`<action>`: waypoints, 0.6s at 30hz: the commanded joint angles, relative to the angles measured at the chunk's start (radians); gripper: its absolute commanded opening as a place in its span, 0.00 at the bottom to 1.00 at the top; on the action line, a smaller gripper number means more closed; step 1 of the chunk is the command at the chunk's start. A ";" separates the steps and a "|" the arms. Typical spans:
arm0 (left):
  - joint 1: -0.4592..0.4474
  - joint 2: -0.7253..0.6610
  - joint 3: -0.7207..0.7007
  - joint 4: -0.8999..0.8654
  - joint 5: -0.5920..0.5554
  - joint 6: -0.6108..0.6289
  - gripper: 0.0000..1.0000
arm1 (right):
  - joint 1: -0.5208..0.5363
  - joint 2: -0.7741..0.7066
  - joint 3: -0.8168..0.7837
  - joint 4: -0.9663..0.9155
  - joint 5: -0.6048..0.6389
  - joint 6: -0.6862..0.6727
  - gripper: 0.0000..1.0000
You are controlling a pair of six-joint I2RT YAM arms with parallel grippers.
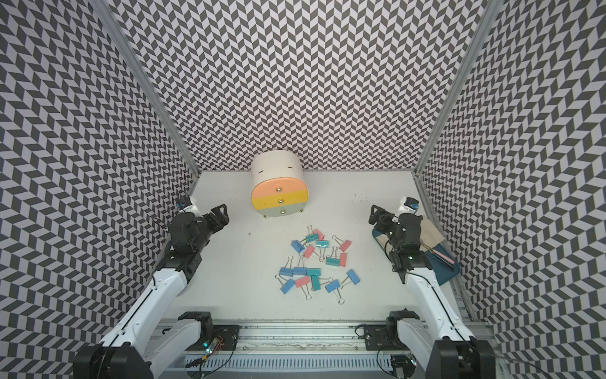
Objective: Put the binder clips in the drawer according to color
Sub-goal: Open the drawer in the storage box.
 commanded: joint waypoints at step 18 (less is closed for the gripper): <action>-0.198 -0.157 -0.002 -0.267 0.440 -0.236 0.68 | 0.442 0.010 0.175 -0.137 -0.009 0.188 0.70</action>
